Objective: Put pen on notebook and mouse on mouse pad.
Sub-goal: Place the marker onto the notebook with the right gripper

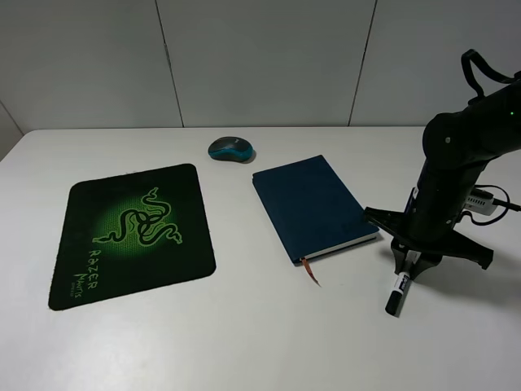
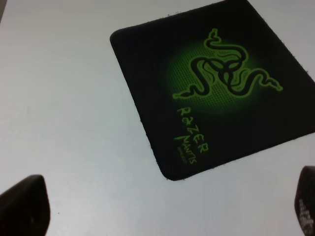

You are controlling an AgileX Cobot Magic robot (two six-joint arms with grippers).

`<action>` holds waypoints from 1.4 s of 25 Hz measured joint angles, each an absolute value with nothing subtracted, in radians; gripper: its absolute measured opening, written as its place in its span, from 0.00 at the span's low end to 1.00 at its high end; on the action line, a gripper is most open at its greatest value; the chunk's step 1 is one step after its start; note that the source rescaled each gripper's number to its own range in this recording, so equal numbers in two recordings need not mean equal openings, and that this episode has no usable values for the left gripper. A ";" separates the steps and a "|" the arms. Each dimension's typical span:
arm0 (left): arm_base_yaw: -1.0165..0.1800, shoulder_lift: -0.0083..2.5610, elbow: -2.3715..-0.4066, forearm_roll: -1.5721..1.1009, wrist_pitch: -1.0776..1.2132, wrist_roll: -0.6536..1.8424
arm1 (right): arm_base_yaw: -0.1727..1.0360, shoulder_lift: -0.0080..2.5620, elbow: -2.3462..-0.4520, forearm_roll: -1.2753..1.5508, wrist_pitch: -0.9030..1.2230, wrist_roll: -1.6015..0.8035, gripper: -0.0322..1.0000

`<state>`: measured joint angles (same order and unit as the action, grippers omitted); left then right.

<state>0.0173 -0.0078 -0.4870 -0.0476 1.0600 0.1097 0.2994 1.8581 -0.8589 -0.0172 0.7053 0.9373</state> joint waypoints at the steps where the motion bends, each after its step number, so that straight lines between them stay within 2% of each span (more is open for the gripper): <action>1: 0.017 -0.008 -0.487 -0.048 1.060 0.110 | 0.299 1.856 -0.860 -0.018 0.715 0.934 0.03; 24: 0.017 -0.008 -0.487 -0.049 1.060 0.110 | 0.299 1.493 -0.869 0.054 0.974 0.572 0.03; 35: 0.017 -0.008 -0.487 -0.049 1.060 0.111 | 0.299 1.489 -1.076 0.113 1.138 0.390 0.03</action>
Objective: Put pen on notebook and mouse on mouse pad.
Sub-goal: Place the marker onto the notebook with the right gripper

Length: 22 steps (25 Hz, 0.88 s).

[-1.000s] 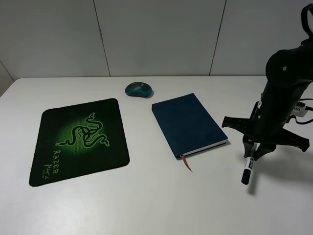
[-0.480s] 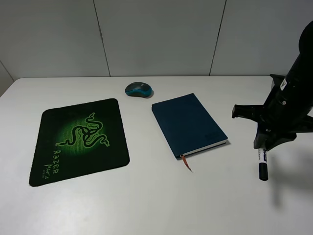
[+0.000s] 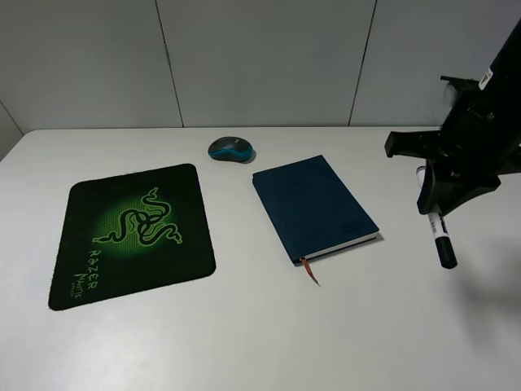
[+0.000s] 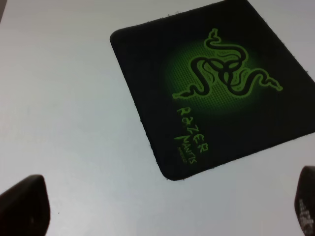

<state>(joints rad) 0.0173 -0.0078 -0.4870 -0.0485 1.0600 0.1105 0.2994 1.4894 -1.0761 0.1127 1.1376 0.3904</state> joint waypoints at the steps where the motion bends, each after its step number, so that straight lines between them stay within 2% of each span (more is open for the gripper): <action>1: 0.017 -0.008 -0.487 -0.049 1.060 0.111 | 0.299 1.491 -1.097 0.116 1.144 0.380 0.03; 22: 0.017 -0.008 -0.487 -0.049 1.060 0.111 | 0.299 1.858 -1.470 0.176 1.174 0.050 0.03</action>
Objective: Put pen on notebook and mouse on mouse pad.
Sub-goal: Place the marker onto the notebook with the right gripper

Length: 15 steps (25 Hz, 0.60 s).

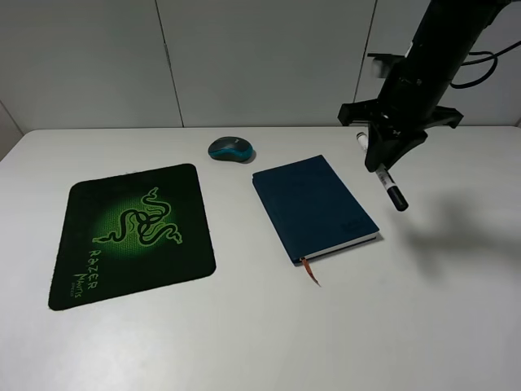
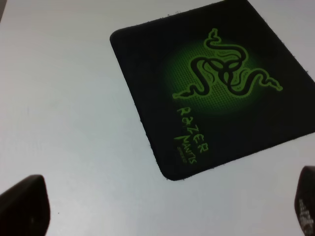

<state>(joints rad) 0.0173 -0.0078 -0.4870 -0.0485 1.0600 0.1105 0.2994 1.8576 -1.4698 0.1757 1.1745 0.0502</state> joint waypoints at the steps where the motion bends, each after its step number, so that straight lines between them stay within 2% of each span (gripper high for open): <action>1: 0.017 -0.008 -0.487 -0.049 1.060 0.111 | 0.299 1.878 -1.483 0.183 1.167 0.038 0.03; 9: 0.017 -0.008 -0.487 -0.048 1.060 0.111 | 0.310 2.000 -1.544 0.259 1.121 -0.067 0.03; 15: 0.017 -0.008 -0.487 -0.048 1.060 0.111 | 0.378 2.060 -1.598 0.231 1.070 -0.078 0.03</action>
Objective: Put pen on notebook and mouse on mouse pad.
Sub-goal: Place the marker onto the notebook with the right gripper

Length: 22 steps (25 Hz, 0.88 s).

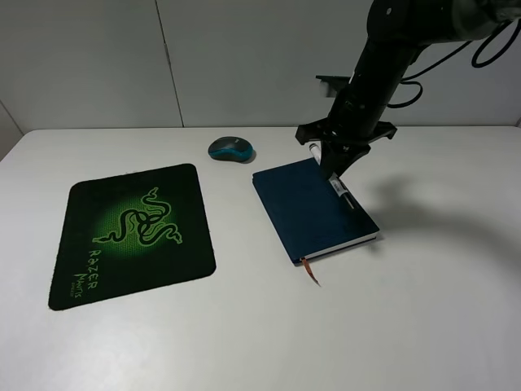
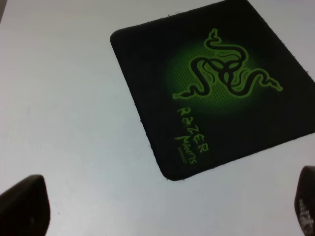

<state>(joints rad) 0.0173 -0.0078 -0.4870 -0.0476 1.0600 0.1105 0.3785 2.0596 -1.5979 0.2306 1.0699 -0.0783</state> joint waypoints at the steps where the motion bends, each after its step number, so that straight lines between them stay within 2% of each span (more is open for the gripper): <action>1: 0.017 -0.008 -0.487 -0.048 1.060 0.111 | 0.387 2.069 -1.608 0.224 1.069 -0.078 0.03; 22: 0.017 -0.008 -0.487 -0.048 1.060 0.110 | 0.439 2.214 -1.670 0.177 1.021 -0.034 0.03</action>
<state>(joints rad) 0.0173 -0.0078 -0.4870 -0.0476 1.0600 0.1097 0.4385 2.2142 -1.6698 0.1766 1.0215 -0.0341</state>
